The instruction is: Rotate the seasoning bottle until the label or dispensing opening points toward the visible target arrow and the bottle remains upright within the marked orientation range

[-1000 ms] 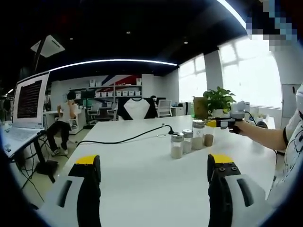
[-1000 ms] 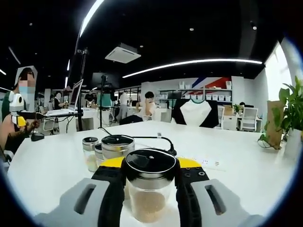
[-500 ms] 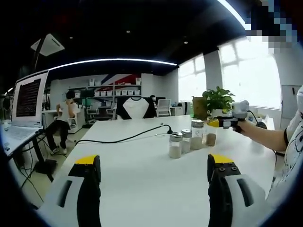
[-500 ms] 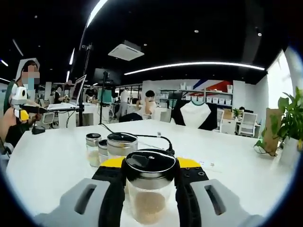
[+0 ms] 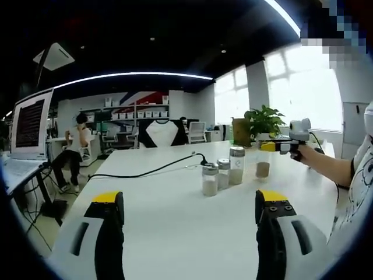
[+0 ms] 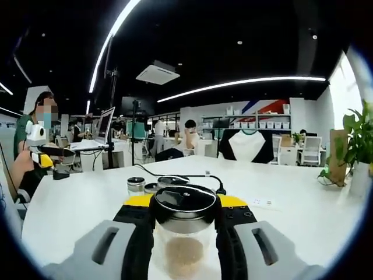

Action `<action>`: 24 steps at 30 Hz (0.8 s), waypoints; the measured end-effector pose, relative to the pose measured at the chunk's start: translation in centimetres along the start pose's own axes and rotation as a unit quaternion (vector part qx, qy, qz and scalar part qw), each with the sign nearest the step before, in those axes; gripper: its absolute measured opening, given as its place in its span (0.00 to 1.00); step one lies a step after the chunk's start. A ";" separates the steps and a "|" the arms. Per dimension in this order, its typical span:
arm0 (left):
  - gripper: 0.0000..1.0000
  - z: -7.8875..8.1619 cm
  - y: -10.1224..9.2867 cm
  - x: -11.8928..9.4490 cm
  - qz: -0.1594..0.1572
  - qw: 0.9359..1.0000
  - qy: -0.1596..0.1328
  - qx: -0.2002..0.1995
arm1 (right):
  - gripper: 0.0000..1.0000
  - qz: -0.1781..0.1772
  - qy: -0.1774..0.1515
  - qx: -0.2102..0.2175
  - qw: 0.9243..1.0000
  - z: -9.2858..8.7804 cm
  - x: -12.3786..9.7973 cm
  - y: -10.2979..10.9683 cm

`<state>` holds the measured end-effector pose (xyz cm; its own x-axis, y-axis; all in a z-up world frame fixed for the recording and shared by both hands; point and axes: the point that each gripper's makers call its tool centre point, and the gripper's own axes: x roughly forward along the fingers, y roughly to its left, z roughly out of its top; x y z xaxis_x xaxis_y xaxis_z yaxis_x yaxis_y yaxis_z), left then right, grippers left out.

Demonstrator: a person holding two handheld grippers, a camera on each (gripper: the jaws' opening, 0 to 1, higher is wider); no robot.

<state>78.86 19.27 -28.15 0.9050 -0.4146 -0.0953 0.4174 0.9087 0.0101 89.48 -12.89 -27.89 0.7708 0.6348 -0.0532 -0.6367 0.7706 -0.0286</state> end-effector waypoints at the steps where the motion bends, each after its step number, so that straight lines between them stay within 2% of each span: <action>1: 0.99 0.0 -0.1 0.0 -0.002 1.000 0.000 0.001 | 0.38 0.001 -0.001 0.001 1.000 0.0 -0.1 0.2; 9: 0.98 0.1 -0.6 0.2 -0.009 1.000 0.000 0.002 | 0.38 0.018 -0.011 0.010 1.000 -0.3 -1.3 1.3; 15: 0.98 0.1 -0.3 -0.1 -0.003 1.000 -0.003 0.001 | 0.38 0.029 -0.016 0.011 0.999 -0.2 -2.5 2.7; 24: 0.98 -0.2 -0.6 0.1 -0.008 1.000 0.001 0.003 | 0.38 0.041 -0.009 0.001 0.999 -0.5 -3.7 4.2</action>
<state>78.67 18.65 -28.34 0.8977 -0.4295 -0.0984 0.4328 0.9014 0.0139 83.98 -12.03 -28.34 0.7161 0.6970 -0.0372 -0.6979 0.7158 -0.0236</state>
